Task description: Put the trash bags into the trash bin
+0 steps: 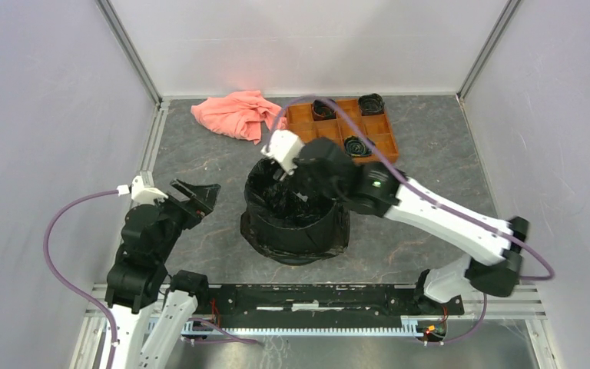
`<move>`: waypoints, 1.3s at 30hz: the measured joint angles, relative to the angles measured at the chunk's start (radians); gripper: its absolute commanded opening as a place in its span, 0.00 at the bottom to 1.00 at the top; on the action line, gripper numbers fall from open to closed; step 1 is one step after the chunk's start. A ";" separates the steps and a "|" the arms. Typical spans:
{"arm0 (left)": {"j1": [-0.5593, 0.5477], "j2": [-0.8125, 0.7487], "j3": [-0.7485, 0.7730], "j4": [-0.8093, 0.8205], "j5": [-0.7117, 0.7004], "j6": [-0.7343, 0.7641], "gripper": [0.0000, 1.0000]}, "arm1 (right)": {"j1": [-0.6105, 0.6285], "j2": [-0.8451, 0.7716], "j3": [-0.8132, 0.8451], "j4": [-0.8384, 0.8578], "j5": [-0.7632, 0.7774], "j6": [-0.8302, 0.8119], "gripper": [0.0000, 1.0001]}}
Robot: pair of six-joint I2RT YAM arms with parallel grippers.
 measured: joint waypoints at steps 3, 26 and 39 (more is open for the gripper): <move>0.000 0.001 -0.013 -0.001 0.002 0.026 0.90 | 0.002 0.123 0.024 -0.070 0.001 -0.044 0.38; 0.000 0.014 -0.016 -0.010 0.009 0.177 0.91 | -0.115 0.403 -0.175 -0.085 -0.374 -0.107 0.00; 0.000 -0.001 -0.016 -0.013 0.010 0.188 0.91 | -0.117 0.491 -0.158 -0.072 -0.371 -0.117 0.22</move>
